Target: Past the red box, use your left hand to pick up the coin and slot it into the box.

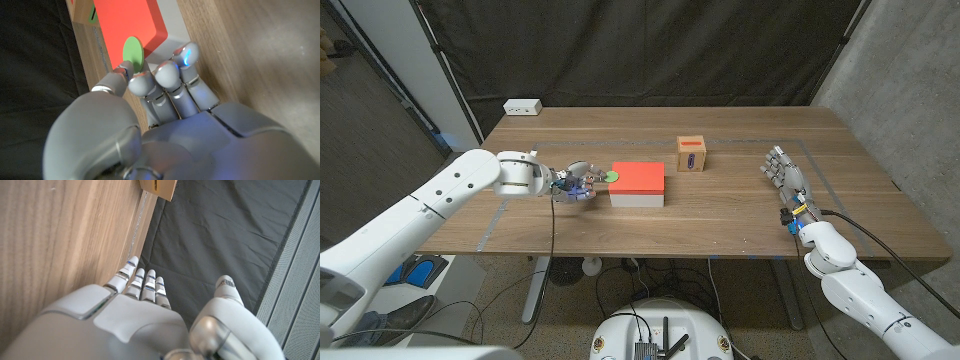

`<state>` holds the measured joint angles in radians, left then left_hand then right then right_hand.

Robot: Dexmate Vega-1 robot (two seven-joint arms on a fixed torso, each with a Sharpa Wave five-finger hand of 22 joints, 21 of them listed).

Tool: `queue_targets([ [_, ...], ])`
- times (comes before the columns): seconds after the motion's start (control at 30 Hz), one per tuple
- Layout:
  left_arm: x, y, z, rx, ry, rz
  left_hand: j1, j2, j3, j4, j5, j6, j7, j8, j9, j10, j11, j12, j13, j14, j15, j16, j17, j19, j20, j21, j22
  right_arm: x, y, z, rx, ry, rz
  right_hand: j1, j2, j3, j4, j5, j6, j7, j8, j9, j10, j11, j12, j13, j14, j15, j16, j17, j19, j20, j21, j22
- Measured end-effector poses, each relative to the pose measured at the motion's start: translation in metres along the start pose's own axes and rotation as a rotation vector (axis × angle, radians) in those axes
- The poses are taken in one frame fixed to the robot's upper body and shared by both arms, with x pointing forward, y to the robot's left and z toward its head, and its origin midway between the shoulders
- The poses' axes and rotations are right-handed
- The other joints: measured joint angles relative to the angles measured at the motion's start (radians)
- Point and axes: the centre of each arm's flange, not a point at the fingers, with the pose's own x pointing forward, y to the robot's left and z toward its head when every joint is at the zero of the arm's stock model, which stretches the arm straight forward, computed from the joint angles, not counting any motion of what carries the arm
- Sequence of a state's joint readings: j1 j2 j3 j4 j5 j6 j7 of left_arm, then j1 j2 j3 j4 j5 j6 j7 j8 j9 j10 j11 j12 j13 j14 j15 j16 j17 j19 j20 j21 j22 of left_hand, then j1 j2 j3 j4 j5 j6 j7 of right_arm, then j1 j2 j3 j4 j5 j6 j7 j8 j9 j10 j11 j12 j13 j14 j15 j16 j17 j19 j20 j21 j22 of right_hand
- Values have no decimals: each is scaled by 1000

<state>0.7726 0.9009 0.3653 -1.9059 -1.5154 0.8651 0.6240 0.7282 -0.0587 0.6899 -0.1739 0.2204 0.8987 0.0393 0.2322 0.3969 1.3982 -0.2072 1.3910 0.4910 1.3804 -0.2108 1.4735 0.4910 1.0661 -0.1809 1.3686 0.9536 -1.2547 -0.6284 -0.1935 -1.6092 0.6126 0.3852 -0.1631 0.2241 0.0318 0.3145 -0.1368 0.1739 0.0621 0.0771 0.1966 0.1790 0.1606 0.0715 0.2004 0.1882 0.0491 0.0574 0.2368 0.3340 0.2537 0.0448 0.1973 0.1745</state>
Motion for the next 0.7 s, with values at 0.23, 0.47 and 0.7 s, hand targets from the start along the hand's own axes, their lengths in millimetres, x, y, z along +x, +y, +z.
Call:
queue_targets([
  [0.23,3,-3,1,-4,0,-4,12,12,3,3,0,14,-14,0,5,0,0,0,-1,-4,-4,0,1,-9,2,4,-5,0,-2,-3,4,1,-6,0,0,0,0,0,0,0,0,0,0,0,0,0,0,0,0,0,0,0,0,0],
  [0.47,3,-3,1,-7,-1,2,29,29,13,-1,0,82,-32,31,30,0,0,0,-8,-4,-4,0,3,-19,6,11,-22,0,-4,-5,10,-2,-10,0,0,0,0,0,0,0,0,0,0,0,0,0,0,0,0,0,0,0,0,0],
  [0.7,3,-3,1,-6,-2,6,34,34,14,0,0,102,-37,34,37,-2,-2,7,-9,-4,-4,0,7,-19,6,25,-28,1,-4,-10,18,-2,-12,0,0,-4,-4,0,0,0,0,0,0,0,0,0,0,0,0,0,0,0,0,0],
])
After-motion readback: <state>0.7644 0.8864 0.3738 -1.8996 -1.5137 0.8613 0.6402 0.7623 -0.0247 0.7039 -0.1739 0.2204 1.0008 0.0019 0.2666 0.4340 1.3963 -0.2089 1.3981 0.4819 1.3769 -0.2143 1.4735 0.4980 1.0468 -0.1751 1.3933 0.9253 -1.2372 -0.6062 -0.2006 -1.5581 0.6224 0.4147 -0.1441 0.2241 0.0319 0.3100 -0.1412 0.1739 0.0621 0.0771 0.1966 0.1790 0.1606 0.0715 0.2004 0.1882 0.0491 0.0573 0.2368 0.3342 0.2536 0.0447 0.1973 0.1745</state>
